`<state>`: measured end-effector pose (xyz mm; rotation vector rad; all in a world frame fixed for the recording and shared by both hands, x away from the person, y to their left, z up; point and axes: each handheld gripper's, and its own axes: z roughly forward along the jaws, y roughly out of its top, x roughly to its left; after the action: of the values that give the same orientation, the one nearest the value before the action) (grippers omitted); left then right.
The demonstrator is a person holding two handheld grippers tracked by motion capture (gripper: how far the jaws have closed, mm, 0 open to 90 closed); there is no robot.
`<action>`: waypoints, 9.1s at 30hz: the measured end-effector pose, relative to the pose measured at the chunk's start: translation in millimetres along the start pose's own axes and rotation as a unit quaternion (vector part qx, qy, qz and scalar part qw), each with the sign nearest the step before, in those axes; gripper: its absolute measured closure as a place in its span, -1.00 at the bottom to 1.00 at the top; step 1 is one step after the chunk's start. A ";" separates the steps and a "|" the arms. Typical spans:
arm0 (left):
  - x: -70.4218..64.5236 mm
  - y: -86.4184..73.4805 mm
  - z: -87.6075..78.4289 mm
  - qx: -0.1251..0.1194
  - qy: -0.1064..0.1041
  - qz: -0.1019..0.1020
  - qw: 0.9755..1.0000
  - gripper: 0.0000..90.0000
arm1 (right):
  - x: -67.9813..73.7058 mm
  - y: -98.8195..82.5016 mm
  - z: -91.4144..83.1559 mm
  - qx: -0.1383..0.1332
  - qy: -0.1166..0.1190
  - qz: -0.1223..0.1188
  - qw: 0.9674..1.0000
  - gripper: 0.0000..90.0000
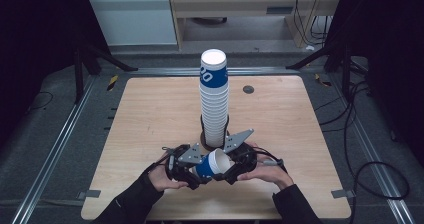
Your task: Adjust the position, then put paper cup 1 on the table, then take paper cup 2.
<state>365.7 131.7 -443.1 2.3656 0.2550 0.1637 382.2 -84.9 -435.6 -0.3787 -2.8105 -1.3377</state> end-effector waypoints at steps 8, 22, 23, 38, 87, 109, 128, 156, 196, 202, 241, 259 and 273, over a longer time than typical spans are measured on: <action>2.3 -0.6 -6.5 -0.009 0.007 -0.008 1.000 -0.43 | 1.4 0.7 -2.9 -0.025 -0.015 -0.012 0.999 -0.80; 17.2 -8.5 -27.8 -0.054 0.035 -0.050 0.997 -0.43 | -8.5 -0.8 -43.9 -0.132 -0.060 0.022 0.989 -0.82; 18.4 -9.1 -29.9 -0.061 0.037 -0.053 0.996 -0.43 | -9.1 -1.4 -45.3 -0.137 -0.063 0.024 0.988 -0.82; 15.4 -3.4 -45.6 -0.148 0.051 -0.071 0.985 -0.43 | -12.4 -5.0 -44.3 -0.185 -0.048 0.054 0.980 -0.80; -3.6 10.5 -21.1 -0.127 0.038 -0.044 0.990 -0.55 | -2.3 1.2 -27.3 -0.204 0.014 0.051 0.977 -0.53; 21.3 -26.8 -40.3 -0.112 0.097 -0.143 0.979 -0.65 | -16.0 -15.0 -80.6 -0.213 -0.129 0.074 0.966 -0.54; 43.8 -47.8 -50.8 -0.113 0.125 -0.200 0.965 -0.65 | -43.1 -32.6 -113.6 -0.172 -0.293 0.146 0.929 -0.54; 51.6 -70.9 -51.7 -0.082 0.161 -0.230 0.956 -0.64 | -103.6 -80.4 -137.5 -0.058 -0.413 0.247 0.875 -0.55; 53.1 -71.8 -56.7 -0.077 0.171 -0.221 0.957 -0.64 | -130.3 -93.6 -91.4 0.030 -0.368 0.248 0.895 -0.71; 53.3 -72.3 -58.6 -0.080 0.173 -0.222 0.956 -0.64 | -126.0 -90.5 -97.6 0.016 -0.378 0.246 0.892 -0.77; 53.8 -72.6 -61.3 -0.083 0.171 -0.220 0.957 -0.64 | -47.4 6.5 -148.8 -0.230 -0.342 0.134 0.901 -0.74; 53.6 -72.1 -59.6 -0.081 0.169 -0.217 0.958 -0.64 | -30.6 64.3 -147.9 -0.285 -0.290 0.093 0.909 -0.75; 54.1 -72.6 -59.5 -0.080 0.168 -0.218 0.958 -0.64 | -25.9 98.3 -133.8 -0.292 -0.261 0.074 0.917 -0.79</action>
<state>397.0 235.3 -448.3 2.0543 0.8838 0.3582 415.8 -133.3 -278.3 -1.0758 -2.5643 -2.3097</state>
